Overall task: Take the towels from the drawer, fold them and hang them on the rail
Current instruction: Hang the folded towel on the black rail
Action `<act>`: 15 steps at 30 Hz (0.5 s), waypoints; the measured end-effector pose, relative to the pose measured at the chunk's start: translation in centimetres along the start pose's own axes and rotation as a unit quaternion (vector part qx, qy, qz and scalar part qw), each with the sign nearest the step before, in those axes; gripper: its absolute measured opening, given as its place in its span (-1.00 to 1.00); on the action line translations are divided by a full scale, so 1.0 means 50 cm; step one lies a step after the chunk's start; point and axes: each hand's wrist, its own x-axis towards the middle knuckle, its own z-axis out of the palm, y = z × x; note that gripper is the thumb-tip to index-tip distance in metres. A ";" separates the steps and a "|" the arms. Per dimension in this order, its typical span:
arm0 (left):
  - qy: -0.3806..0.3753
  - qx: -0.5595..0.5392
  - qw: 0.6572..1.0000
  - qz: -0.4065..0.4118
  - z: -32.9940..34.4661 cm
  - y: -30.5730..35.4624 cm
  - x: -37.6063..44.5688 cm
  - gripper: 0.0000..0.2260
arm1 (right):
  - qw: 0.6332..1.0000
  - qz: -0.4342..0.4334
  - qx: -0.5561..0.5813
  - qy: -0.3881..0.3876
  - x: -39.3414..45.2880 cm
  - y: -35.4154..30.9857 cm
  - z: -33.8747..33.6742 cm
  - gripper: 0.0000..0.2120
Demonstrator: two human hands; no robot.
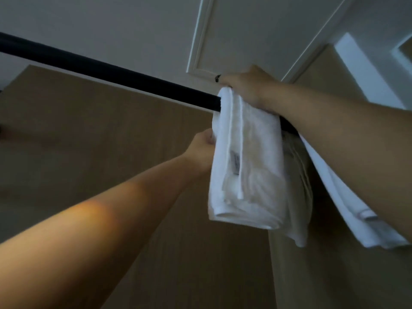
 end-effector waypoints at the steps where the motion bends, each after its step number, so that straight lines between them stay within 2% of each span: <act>1: -0.007 -0.009 1.000 -0.003 0.004 0.001 -0.009 -0.86 | 0.999 -0.009 -0.036 0.017 -0.010 -0.008 0.004 -0.61; 3: -0.027 -0.019 0.999 -0.005 0.010 0.001 -0.024 -0.93 | 0.993 -0.045 -0.105 0.033 -0.041 0.007 0.011 -0.56; 6: -0.055 -0.081 0.995 -0.017 0.008 0.000 -0.050 -0.79 | 0.995 -0.044 -0.078 0.034 -0.075 0.010 0.002 -0.51; 9: -0.086 -0.130 0.988 0.000 0.010 0.003 -0.071 -0.80 | 0.989 -0.066 -0.126 0.031 -0.100 0.014 0.008 -0.34; 12: -0.101 -0.168 0.981 0.006 0.017 0.004 -0.089 -0.83 | 0.986 -0.079 -0.132 0.058 -0.114 0.016 0.017 -0.34; 15: -0.089 -0.198 0.976 -0.001 0.029 -0.011 -0.100 -0.78 | 0.987 -0.069 -0.140 0.049 -0.103 0.021 0.015 -0.40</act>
